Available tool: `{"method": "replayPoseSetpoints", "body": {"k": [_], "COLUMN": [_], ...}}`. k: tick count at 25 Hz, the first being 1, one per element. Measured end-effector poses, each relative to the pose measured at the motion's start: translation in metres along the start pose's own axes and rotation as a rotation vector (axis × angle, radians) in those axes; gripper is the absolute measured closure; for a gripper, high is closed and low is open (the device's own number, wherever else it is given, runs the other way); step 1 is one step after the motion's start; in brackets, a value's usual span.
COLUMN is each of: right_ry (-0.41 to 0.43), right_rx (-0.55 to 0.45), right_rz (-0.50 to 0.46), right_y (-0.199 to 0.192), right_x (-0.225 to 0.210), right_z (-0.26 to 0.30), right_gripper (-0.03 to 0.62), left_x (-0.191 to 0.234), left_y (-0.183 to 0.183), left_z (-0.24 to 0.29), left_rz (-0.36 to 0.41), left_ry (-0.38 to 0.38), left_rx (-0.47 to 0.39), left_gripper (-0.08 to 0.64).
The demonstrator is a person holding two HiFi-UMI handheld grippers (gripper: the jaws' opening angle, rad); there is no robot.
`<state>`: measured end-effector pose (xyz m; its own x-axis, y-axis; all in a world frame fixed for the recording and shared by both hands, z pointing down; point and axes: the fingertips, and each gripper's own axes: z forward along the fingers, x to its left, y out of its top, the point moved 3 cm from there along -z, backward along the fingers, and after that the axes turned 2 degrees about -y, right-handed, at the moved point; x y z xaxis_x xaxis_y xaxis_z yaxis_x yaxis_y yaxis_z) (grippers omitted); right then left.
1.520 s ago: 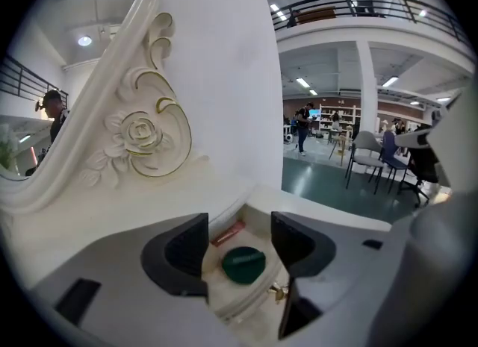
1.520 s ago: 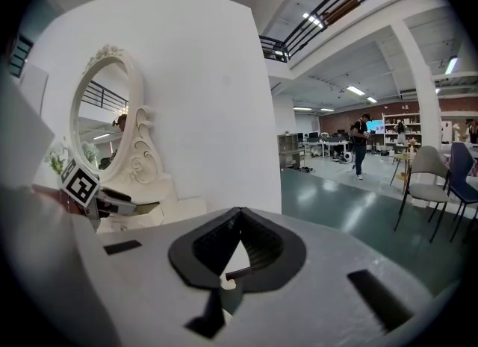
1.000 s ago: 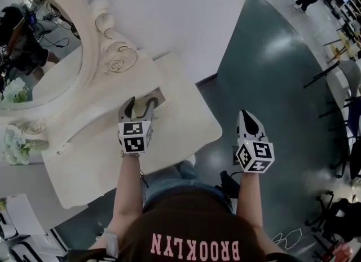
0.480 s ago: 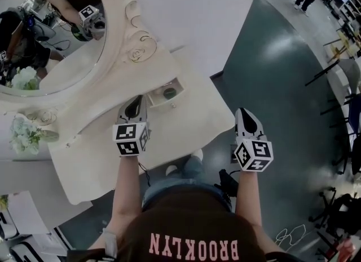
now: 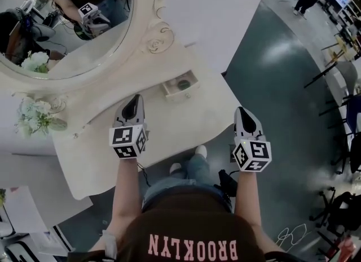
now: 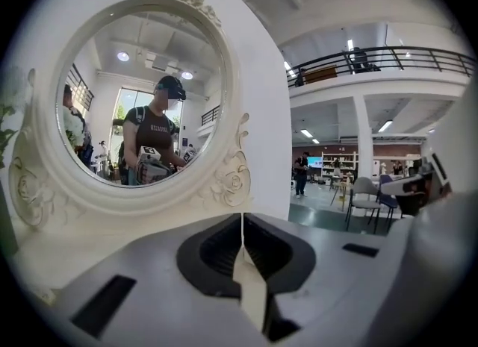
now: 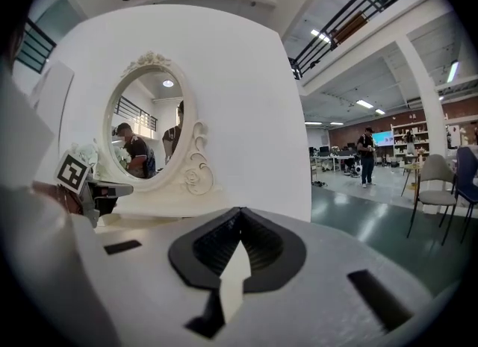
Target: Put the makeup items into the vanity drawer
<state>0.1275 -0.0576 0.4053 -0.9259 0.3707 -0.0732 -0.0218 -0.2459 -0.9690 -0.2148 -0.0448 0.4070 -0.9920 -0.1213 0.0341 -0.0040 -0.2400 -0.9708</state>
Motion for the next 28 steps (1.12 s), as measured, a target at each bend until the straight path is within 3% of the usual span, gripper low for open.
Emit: {"method": "replayPoseSetpoints", "body": {"k": [3, 7, 16, 21, 28], "right_ry": [0.006, 0.033, 0.148, 0.183, 0.166], "right_rx": [-0.007, -0.009, -0.055, -0.126, -0.117], "right_rz": [-0.045, -0.089, -0.187, -0.165, -0.191], "right_y": [0.001, 0.004, 0.033, 0.043, 0.043], "right_x": [0.015, 0.028, 0.032, 0.027, 0.022], "right_z": [-0.009, -0.011, 0.003, -0.001, -0.002], "right_gripper": [0.595, 0.595, 0.595, 0.595, 0.595], "left_x": [0.009, 0.015, 0.012, 0.001, -0.012], "left_y": [0.003, 0.006, 0.023, 0.031, 0.041], "left_z": [-0.015, -0.029, -0.055, -0.059, -0.058], "left_rz": [-0.031, -0.003, -0.022, -0.01, 0.01], "left_ry": [0.011, 0.043, 0.141, 0.154, 0.142], "left_rx": [-0.037, -0.071, -0.154, -0.167, -0.185], "left_gripper": [0.549, 0.549, 0.549, 0.549, 0.549]}}
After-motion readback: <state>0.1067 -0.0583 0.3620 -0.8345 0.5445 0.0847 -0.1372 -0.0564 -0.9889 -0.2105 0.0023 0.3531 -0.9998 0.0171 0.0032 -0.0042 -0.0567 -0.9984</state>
